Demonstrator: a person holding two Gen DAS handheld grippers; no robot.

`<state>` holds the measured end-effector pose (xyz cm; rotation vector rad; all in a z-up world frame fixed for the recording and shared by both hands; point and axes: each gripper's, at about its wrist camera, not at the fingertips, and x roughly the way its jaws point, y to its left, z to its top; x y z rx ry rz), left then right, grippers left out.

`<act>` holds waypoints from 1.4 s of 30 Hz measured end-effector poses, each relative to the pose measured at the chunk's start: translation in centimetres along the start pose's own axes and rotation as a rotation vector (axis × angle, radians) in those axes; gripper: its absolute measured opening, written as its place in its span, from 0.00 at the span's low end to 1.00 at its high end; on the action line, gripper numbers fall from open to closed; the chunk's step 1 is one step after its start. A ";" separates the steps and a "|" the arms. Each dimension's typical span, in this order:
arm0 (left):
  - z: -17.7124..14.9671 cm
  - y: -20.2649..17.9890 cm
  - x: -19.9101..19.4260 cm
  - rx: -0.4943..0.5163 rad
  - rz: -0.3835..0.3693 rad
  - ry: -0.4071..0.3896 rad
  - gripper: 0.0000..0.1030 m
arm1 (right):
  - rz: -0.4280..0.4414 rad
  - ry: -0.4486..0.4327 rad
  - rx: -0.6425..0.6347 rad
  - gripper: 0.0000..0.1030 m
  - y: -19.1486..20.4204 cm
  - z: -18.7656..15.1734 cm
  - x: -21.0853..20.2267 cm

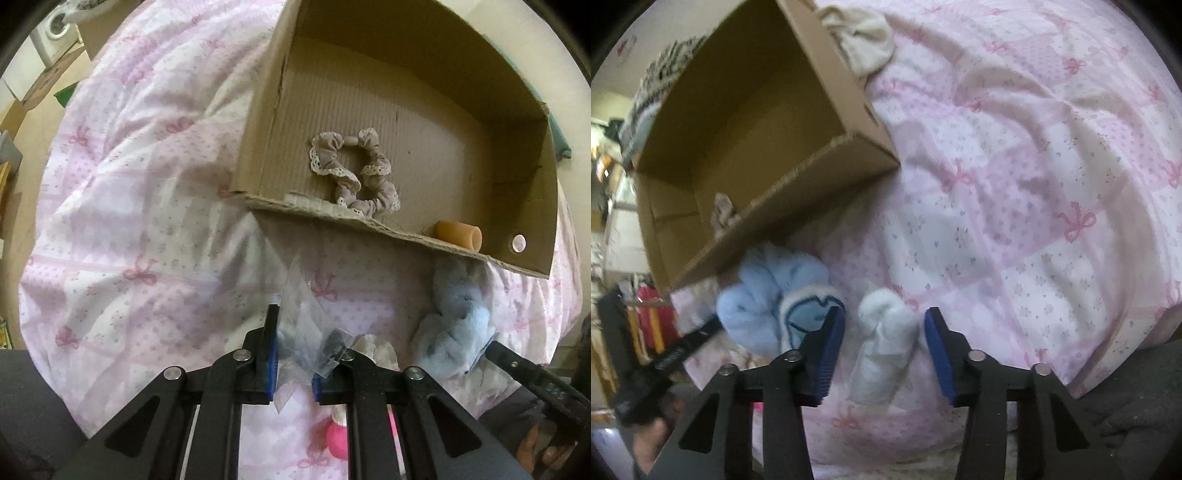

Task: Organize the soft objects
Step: 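Grasp the clear plastic bag with the left tool while the right tool grasps the white sock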

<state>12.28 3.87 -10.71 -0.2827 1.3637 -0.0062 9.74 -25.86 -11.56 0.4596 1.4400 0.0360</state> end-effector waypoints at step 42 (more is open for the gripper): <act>-2.7 0.0 -10.6 0.020 0.093 -0.337 0.12 | 0.162 -0.432 -0.229 0.27 4.7 -2.8 -9.8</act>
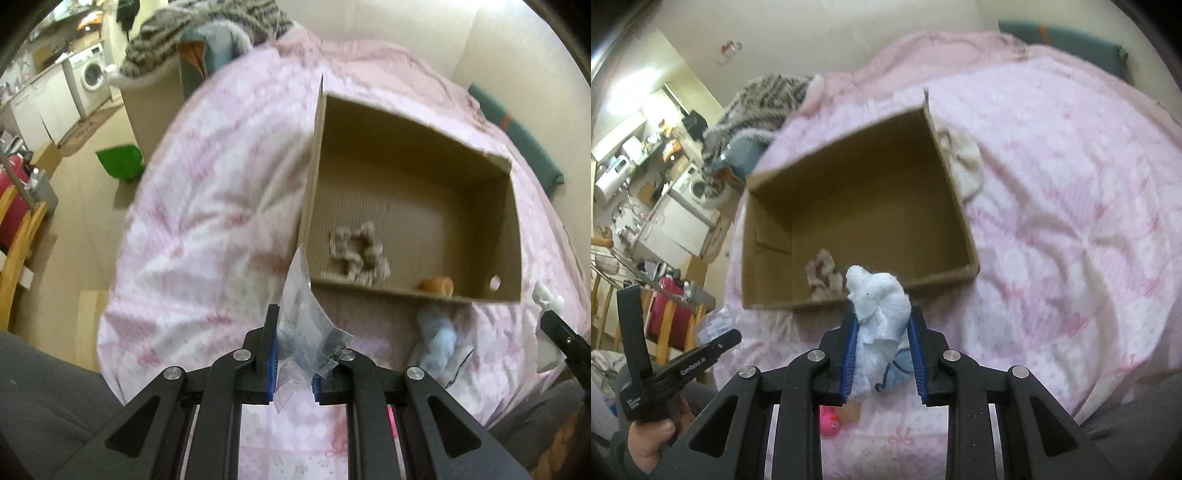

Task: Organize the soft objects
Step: 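Grasp the clear plastic bag with the left tool while the right tool grasps the white sock, then carry the bag and sock into the box and open both tools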

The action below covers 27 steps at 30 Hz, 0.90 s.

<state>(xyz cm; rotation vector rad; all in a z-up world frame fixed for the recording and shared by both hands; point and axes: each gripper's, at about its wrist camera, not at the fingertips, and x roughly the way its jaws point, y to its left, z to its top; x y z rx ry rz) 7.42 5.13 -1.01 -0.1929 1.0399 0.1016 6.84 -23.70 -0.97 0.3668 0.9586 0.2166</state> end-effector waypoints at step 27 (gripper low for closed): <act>7.0 -3.7 4.9 0.099 -0.172 -0.009 0.12 | 0.019 0.060 0.023 0.27 -1.8 6.5 6.1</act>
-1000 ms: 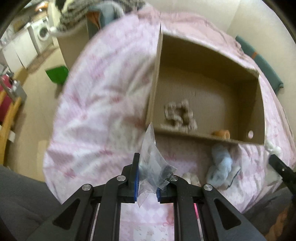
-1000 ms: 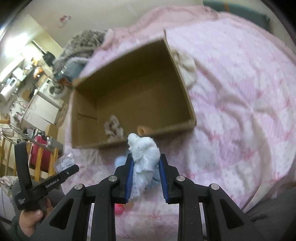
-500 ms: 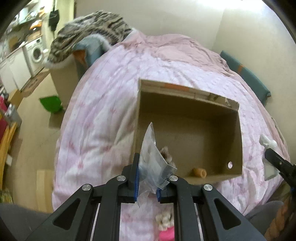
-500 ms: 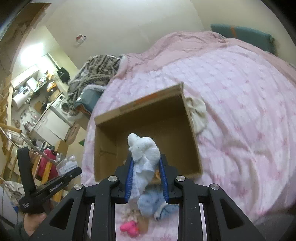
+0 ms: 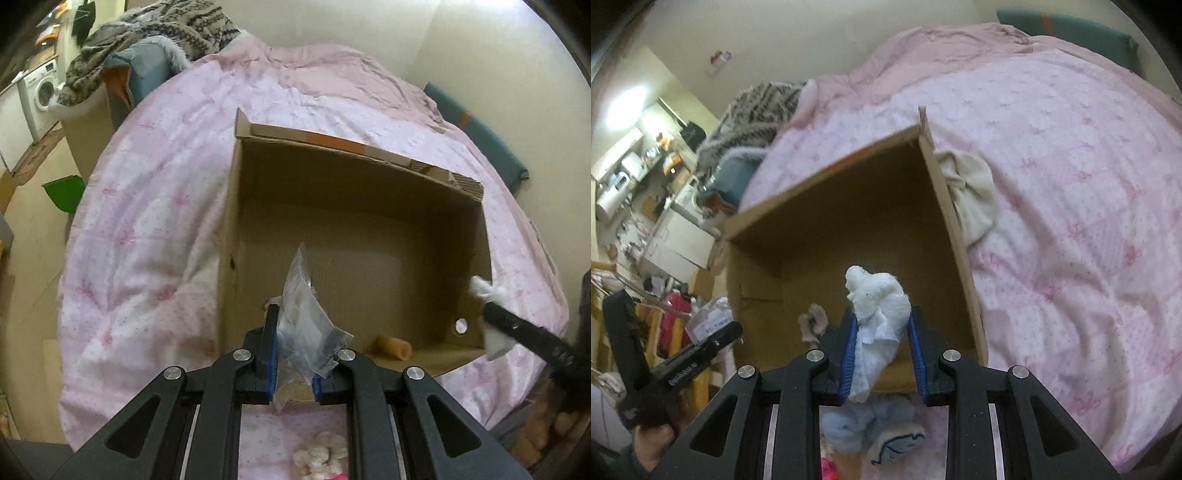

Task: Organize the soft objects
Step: 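Carry the bag and sock into the box and open both tools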

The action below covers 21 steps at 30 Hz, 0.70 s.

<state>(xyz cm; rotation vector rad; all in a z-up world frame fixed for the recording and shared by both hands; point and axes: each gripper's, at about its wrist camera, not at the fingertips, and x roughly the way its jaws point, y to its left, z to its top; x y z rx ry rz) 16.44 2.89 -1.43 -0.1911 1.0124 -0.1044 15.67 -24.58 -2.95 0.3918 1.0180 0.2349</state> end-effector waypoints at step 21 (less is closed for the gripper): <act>-0.7 -1.1 1.9 0.036 0.030 0.040 0.13 | -0.090 -0.009 -0.101 0.27 1.2 0.1 1.4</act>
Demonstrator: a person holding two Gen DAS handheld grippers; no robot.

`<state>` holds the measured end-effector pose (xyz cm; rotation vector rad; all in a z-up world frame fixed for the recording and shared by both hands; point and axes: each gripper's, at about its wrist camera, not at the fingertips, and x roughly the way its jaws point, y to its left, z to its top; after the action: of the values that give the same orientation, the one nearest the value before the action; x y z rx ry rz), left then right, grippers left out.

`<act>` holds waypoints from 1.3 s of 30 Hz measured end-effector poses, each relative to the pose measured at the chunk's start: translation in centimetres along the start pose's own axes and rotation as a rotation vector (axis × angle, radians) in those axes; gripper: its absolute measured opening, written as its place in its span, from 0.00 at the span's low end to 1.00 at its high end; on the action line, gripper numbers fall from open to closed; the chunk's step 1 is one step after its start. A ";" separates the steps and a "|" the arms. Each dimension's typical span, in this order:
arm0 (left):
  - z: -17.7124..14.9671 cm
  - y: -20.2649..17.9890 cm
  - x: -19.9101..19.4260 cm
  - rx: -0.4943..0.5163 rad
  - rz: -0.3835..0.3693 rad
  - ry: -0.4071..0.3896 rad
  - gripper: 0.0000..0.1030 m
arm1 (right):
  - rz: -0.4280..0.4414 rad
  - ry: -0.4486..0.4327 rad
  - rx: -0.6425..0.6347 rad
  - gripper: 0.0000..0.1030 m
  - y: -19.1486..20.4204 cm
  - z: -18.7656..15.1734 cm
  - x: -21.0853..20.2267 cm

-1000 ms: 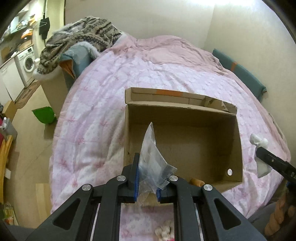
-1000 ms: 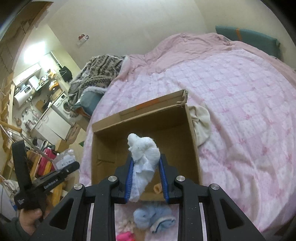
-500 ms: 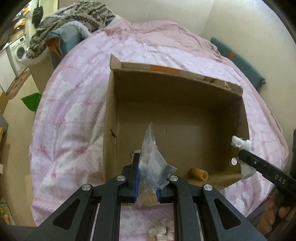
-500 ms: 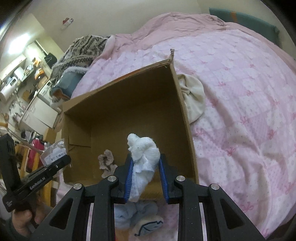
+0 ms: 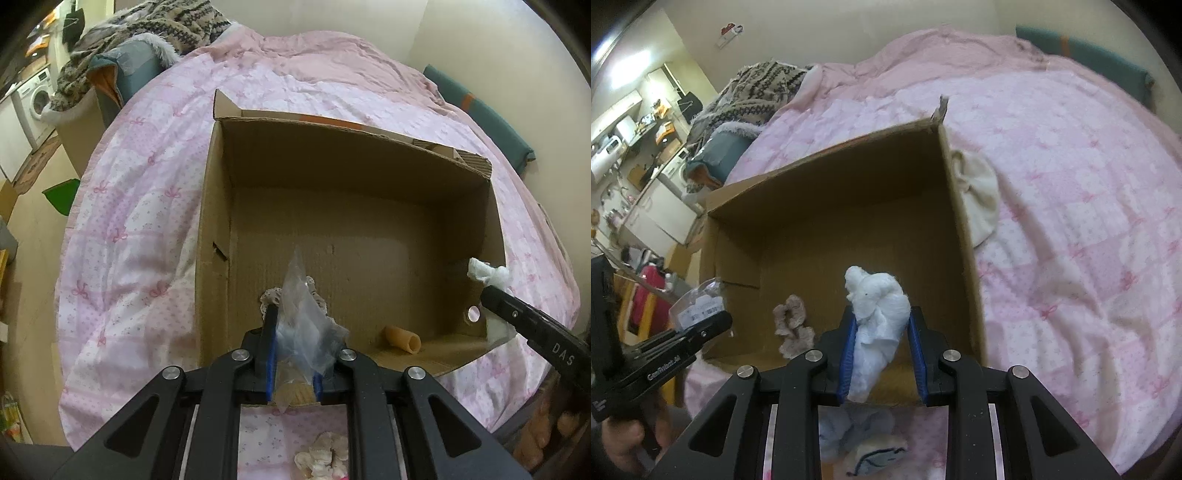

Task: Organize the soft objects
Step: 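Carry the bag and sock into the box and open both tools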

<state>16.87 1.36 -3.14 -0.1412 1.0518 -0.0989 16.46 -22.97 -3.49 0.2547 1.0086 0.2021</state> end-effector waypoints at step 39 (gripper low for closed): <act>-0.8 -0.2 -0.9 0.045 0.029 -0.040 0.67 | 0.047 -0.014 0.063 0.75 -0.9 0.2 -0.5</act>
<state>15.76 1.24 -2.72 -0.0871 1.0105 -0.0930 16.41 -23.96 -3.23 0.3368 0.9962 0.2114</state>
